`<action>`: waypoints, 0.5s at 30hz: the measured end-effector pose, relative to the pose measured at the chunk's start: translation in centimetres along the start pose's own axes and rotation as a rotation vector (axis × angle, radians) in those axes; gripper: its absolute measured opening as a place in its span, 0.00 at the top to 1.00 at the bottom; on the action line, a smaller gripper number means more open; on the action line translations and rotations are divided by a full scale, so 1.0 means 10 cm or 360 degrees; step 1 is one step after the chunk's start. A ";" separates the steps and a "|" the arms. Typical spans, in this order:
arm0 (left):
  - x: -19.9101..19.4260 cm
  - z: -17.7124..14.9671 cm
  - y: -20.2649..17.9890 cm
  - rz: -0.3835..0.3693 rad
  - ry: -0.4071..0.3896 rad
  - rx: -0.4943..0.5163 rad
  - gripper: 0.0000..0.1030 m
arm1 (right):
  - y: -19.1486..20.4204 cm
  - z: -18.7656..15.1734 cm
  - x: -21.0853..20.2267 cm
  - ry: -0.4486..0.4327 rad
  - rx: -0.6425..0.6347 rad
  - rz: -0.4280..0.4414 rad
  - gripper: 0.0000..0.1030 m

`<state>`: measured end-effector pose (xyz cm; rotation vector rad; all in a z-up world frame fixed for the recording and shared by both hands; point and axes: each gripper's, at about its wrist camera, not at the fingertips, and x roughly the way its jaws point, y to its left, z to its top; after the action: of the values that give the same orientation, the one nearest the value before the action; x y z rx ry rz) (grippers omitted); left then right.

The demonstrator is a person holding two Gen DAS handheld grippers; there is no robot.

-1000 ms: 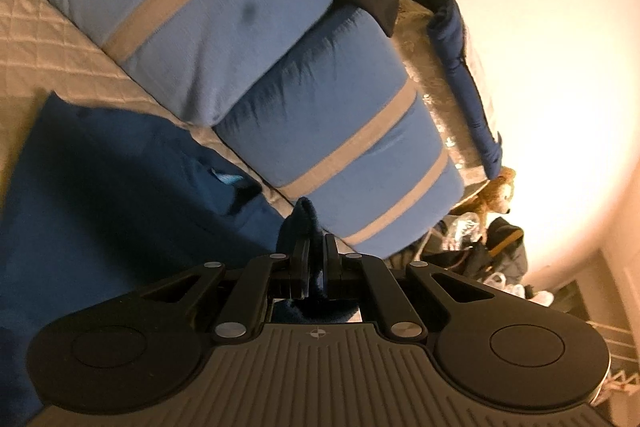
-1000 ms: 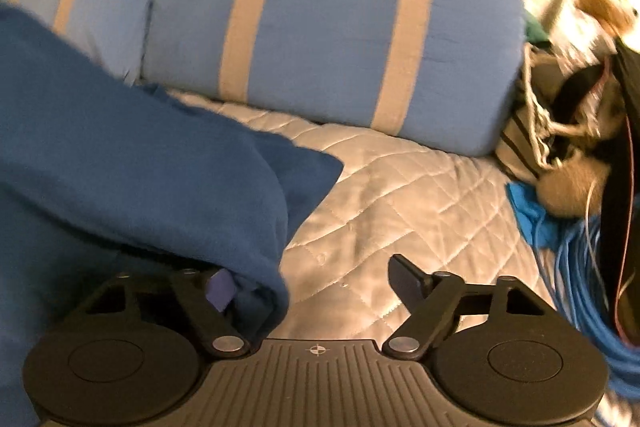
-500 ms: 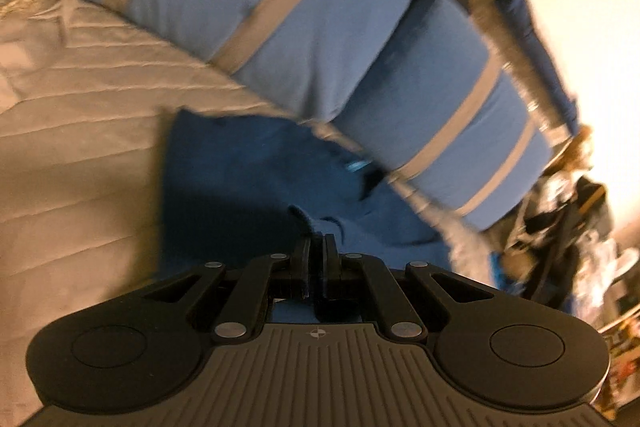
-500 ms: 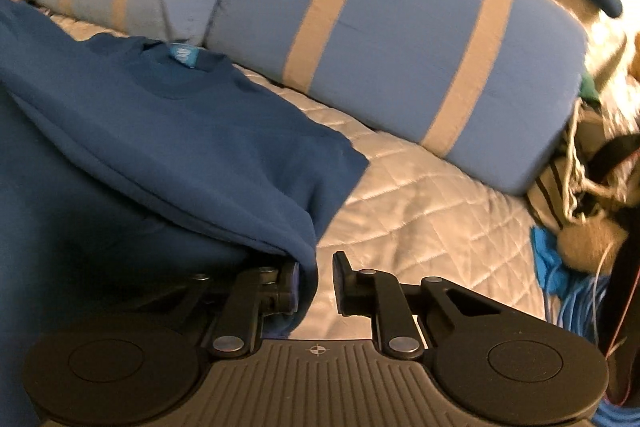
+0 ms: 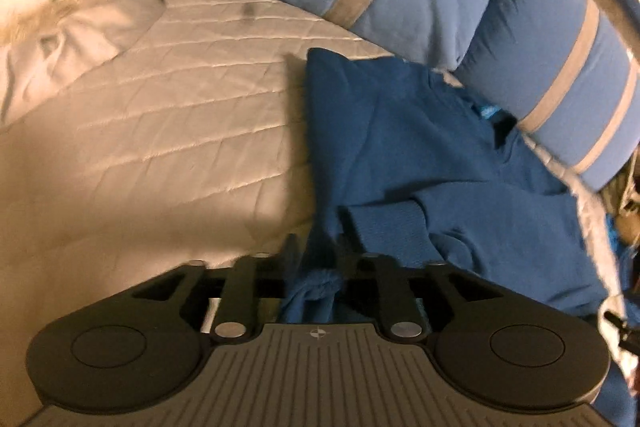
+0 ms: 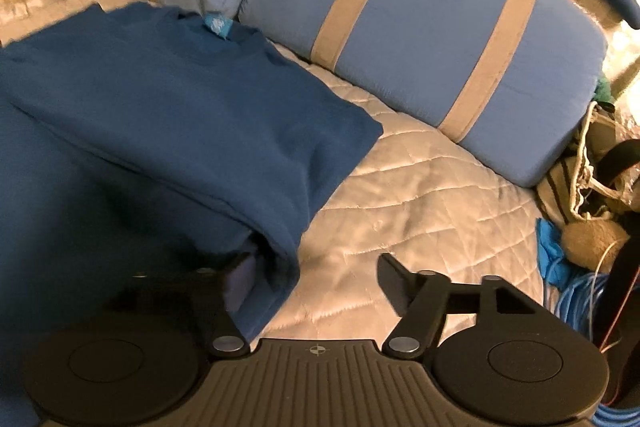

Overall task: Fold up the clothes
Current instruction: 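Open the left gripper and withdraw both grippers from the sweatshirt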

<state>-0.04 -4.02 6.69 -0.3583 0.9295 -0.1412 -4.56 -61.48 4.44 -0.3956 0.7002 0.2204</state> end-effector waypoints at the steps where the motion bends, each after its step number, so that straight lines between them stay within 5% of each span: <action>1: -0.04 -0.02 0.04 -0.0022 -0.0019 -0.0014 0.69 | -0.03 0.00 -0.06 -0.0040 0.0031 0.0014 0.19; 3: -0.12 -0.06 0.09 -0.0034 -0.0051 -0.0027 0.62 | -0.11 0.02 -0.14 -0.0120 0.0148 0.0044 0.08; 9: -0.37 -0.19 0.13 -0.0016 -0.0143 -0.0037 0.43 | -0.26 0.13 0.11 -0.0165 0.0482 0.0047 0.05; 15: -0.65 -0.37 0.10 0.0016 -0.0209 0.0098 0.39 | -0.19 -0.03 0.64 0.0105 0.0587 -0.0031 0.04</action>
<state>-6.89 -2.18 9.25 -0.3024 0.7953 -0.1348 0.63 -62.94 0.49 -0.0571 0.7835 0.0565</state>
